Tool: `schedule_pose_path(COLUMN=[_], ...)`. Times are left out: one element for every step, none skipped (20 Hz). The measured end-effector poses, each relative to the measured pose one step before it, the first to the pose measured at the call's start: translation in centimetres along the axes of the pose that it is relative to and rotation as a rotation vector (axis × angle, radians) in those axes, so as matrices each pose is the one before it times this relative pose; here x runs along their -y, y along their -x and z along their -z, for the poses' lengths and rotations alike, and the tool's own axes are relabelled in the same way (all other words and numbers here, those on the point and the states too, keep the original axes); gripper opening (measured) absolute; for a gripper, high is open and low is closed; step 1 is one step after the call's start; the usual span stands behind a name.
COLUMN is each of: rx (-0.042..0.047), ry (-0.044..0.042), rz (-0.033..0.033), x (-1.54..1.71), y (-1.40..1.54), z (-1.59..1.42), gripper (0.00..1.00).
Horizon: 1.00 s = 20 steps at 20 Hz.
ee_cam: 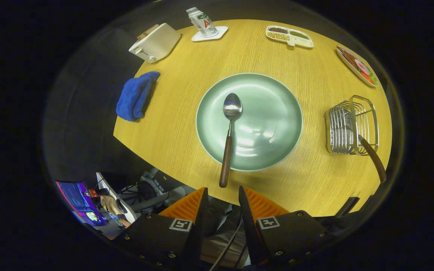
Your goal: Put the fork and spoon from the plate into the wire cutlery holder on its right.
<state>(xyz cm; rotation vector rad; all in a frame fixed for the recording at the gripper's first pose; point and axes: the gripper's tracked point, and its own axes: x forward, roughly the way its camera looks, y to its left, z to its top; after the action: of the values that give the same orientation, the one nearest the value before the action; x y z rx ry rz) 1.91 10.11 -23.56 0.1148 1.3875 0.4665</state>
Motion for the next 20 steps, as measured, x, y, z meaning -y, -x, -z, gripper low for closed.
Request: schedule_pose_path(rx=[-0.01005, -0.01031, -0.00796, -0.00636, -0.00446, -0.00511, -0.00695, -0.00525, -0.00766, -0.00631, -0.00481, -0.00001, 0.01265, 0.01532, 0.01257, -0.00226, 0.00523, -0.00568, -0.00419, 0.0154], ry=[-0.00663, -0.01046, -0.00964, -0.00842, -0.00704, -0.00506, -0.00326, -0.00315, -0.00493, -0.00088, 0.0038, 0.01043, 0.0093, 0.0003, 0.0029, 0.01637, 0.01648, 0.03205, 0.02091, 0.00767], rz=[0.00187, -0.00073, -0.00114, 0.00108, -0.00571, -0.00152, 0.00211, -0.00358, -0.00059, -0.001, 0.00168, 0.00793, -0.00454, 0.01124, 0.01376, 0.00181, 0.00698, 0.01153, 0.03259, 0.00469], x=[0.044, 0.034, -0.032, 0.028, -0.148, -0.104, 0.025, -0.133, -0.101, -0.042, -0.014, 0.068, -0.108, 0.326, 0.416, 0.034, 0.095, 0.191, 0.84, 0.233], y=[-0.68, -0.619, -0.596, -0.535, -0.428, -0.452, -0.469, -0.35, -0.387, -0.317, -0.312, -0.249, -0.314, 0.587, -0.373, 0.177, 0.059, 0.141, -0.109, 0.094], z=[0.101, 0.048, -0.029, -0.045, -0.146, -0.175, -0.074, -0.041, -0.005, 0.036, 0.113, -0.032, -0.164, -0.167, -0.215, 0.284, -0.056, 0.117, -0.009, 0.168], gripper=[0.49, 0.49, 0.49, 0.49, 0.49, 0.49, 0.49, 0.49, 0.49, 0.49, 0.49, 0.49, 0.49, 0.41, 0.21, 0.17, 0.17, 0.16, 0.16, 0.17])
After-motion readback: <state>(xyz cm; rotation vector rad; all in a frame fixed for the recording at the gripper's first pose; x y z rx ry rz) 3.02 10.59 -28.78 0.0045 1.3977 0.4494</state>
